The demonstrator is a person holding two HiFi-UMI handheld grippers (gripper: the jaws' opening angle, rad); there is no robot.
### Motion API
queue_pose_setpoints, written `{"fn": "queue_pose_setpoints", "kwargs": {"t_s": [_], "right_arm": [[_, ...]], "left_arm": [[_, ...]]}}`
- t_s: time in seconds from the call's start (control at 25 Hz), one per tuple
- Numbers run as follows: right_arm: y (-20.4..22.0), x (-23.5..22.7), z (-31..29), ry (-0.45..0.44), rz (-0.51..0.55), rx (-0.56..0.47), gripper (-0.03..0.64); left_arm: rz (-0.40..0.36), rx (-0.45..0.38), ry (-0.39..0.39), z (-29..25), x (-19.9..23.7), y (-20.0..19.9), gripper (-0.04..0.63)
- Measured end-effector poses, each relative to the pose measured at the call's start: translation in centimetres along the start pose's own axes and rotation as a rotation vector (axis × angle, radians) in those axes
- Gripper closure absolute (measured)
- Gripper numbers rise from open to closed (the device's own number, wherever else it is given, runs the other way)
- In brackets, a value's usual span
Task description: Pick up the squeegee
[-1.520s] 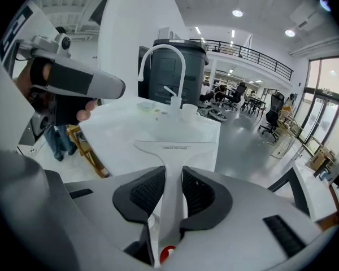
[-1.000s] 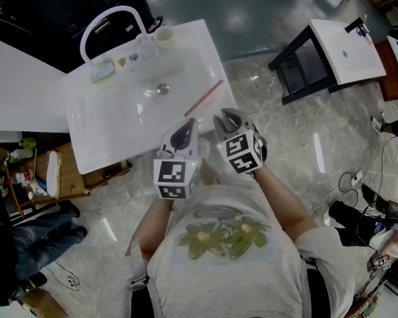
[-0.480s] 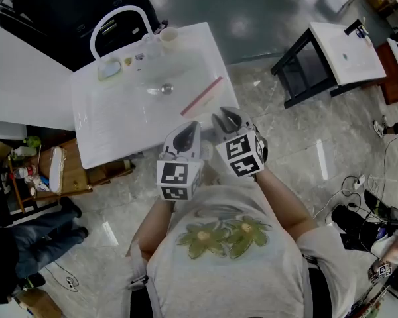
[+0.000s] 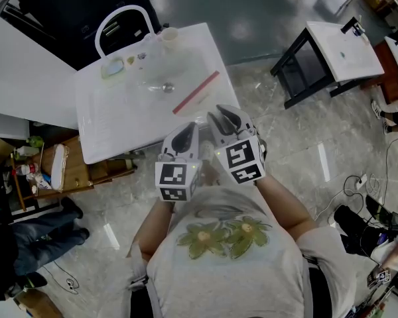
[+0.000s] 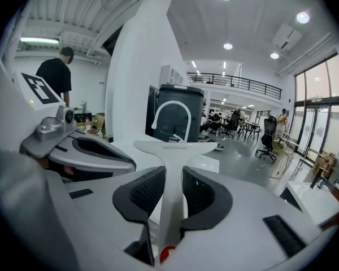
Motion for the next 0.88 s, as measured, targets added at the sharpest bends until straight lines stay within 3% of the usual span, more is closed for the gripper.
{"fn": "queue_pose_setpoints", "kwargs": {"t_s": [0.88], "right_arm": [[-0.5,4.9,9.3,-0.040,0.007,-0.113,0.514]], "left_arm": [[0.026,-0.050,-0.055,7.0,-5.0,1.9,0.587]]}}
Point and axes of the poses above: the fingertips, and each gripper's own axes: z backward along the fingers, x to its left, y out of its underside, the point moved 4 cm from there along z, backward along the fingers, and after that the axes turned 2 degrees about -x, right-handed, at the moved point
